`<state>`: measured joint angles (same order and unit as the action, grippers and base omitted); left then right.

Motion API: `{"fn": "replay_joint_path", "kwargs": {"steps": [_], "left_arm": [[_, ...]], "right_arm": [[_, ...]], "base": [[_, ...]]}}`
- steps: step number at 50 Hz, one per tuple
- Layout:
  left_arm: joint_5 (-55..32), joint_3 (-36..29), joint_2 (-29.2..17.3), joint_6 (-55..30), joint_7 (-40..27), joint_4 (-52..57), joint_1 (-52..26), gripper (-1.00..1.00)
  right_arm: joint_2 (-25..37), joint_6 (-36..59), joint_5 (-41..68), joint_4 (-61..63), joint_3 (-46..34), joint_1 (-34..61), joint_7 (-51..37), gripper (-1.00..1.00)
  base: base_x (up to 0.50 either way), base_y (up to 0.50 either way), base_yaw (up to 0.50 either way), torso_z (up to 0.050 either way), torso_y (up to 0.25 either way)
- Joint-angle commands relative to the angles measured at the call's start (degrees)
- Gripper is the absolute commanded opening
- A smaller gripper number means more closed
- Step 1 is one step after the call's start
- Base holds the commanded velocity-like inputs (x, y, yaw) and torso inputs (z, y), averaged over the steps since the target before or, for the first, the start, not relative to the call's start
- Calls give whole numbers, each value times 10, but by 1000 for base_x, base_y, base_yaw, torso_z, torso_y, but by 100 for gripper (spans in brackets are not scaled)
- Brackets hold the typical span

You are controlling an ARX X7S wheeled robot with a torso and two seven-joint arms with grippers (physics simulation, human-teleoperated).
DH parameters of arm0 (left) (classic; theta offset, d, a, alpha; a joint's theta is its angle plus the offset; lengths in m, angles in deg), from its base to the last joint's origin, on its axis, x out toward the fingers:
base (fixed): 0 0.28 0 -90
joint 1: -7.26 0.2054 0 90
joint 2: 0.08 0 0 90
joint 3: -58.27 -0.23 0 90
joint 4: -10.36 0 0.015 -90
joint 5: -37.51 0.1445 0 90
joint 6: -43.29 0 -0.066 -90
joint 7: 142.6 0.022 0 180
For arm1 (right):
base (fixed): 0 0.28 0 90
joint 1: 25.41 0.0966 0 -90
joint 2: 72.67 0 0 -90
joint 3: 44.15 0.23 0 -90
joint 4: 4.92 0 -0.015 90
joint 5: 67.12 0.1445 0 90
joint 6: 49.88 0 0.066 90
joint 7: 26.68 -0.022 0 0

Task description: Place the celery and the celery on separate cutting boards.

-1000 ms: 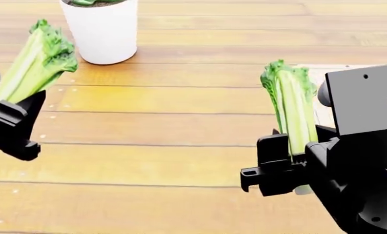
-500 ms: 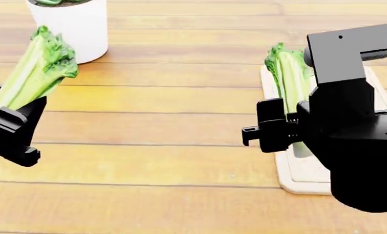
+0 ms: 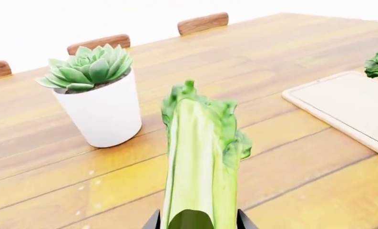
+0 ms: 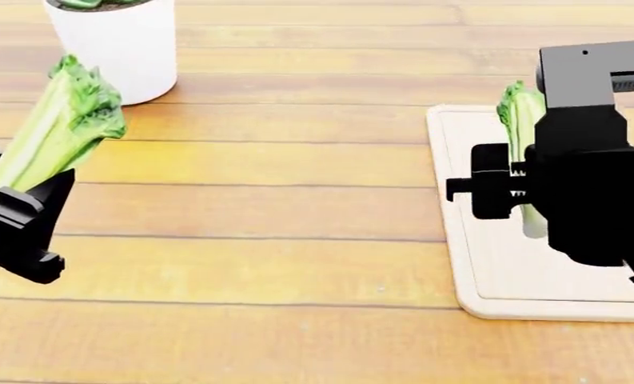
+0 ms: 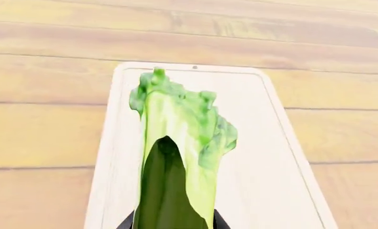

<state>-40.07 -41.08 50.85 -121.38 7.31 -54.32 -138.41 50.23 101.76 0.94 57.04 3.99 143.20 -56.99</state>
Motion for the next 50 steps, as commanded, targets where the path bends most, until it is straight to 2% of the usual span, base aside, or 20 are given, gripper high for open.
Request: {"fn": "replay_joint_path", "kwargs": {"steps": [1,10,11,20,23,28,32,37,43,46,50], "left_arm": [[0,3,-4,15,13,-3,1,-100],[3,-6,5,19,9,-6,-6,-100],[0,-5,2,18,10,-6,-8,-100],[-6,-4,1,20,4,-5,-7,-100],[-13,-2,2,20,0,0,-9,-100],[-25,1,-1,18,-5,1,-13,-100],[-28,6,-5,21,-9,3,-10,-100],[-31,3,-13,6,-35,0,-31,-100],[-59,18,-30,-4,-58,-6,-53,-100],[-67,18,-31,-9,-64,-15,-73,-100],[-57,14,-30,0,-56,-8,-58,-100]], "right_arm": [[-10,-4,-45,-42,-15,5,36,-100],[-11,3,-49,-43,-19,14,31,-100],[-11,7,-49,-43,-20,14,30,100],[1,21,-19,-13,13,37,0,100],[17,37,1,26,36,58,-31,100],[61,-2,12,142,78,53,-70,100],[104,-59,35,252,126,14,-57,100],[170,-134,69,377,185,-85,-43,100],[184,-154,66,395,191,-119,-22,100],[178,-163,47,392,185,-114,-9,100],[171,-141,26,379,159,-97,-2,100]], "base": [[0,0,0,0,0],[0,0,0,0,1],[0,0,0,0,0],[0,0,0,0,0],[0,0,0,0,0],[0,0,0,0,2],[0,0,0,0,0],[0,0,0,0,0],[0,0,0,0,0],[0,0,0,0,0],[0,0,0,0,0]]}}
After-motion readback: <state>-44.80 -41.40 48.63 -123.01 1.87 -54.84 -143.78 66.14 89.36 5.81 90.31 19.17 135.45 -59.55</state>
